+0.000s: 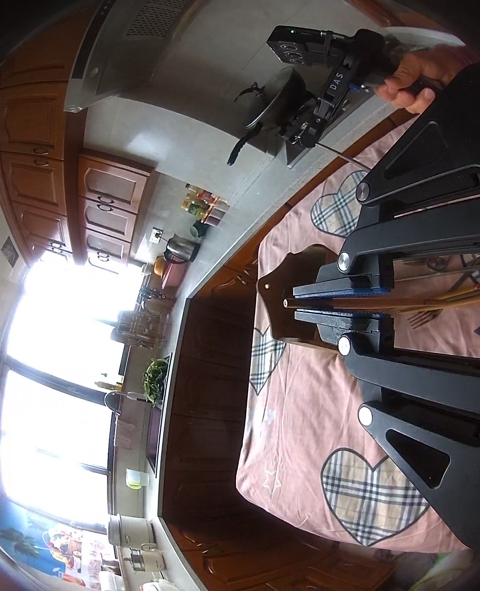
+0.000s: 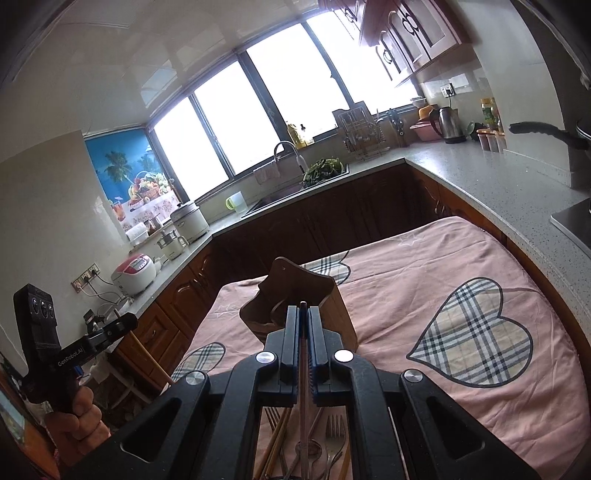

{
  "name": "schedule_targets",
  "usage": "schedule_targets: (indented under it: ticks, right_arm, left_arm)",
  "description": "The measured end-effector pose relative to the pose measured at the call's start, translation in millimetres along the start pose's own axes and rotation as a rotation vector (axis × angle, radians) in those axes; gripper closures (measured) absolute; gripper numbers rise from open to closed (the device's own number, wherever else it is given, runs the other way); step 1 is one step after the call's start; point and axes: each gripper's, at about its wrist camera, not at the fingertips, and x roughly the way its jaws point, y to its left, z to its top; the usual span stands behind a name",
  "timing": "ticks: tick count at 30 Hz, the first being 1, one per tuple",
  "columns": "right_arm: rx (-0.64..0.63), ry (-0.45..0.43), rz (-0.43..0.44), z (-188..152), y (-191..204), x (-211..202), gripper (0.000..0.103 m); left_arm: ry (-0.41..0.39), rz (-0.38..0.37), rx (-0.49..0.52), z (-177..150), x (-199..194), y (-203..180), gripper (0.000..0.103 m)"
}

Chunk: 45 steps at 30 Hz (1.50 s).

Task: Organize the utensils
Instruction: 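Lift both held sticks and carry them over the wooden caddy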

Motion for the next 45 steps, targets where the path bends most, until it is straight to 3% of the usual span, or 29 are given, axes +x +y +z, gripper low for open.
schedule_targets:
  ticks: [12, 22, 29, 39, 45]
  right_arm:
    - [0.024, -0.167, 0.005, 45.8, 10.2, 19.7, 0.099]
    - [0.022, -0.313, -0.031, 84.5, 10.7, 46.2, 0.099]
    - [0.032, -0.349, -0.051, 82.3, -3.5, 86.5, 0.099]
    - [0.087, -0.265, -0.078, 33.1, -30.9, 139.6, 0.099]
    - [0.062, -0.22, -0.087, 20.1, -28.6, 147.3, 0.099]
  left_arm:
    - [-0.155, 0.05, -0.091, 45.9, 11.3, 20.9, 0.099]
    - [-0.257, 0.091, -0.171, 82.9, 53.2, 34.8, 0.099]
    - [-0.213, 0.112, -0.209, 72.0, 105.9, 49.5, 0.099]
    - [-0.095, 0.129, -0.217, 30.3, 172.9, 53.6, 0.099]
    - [-0.073, 0.145, -0.147, 21.7, 178.9, 41.3, 0.098]
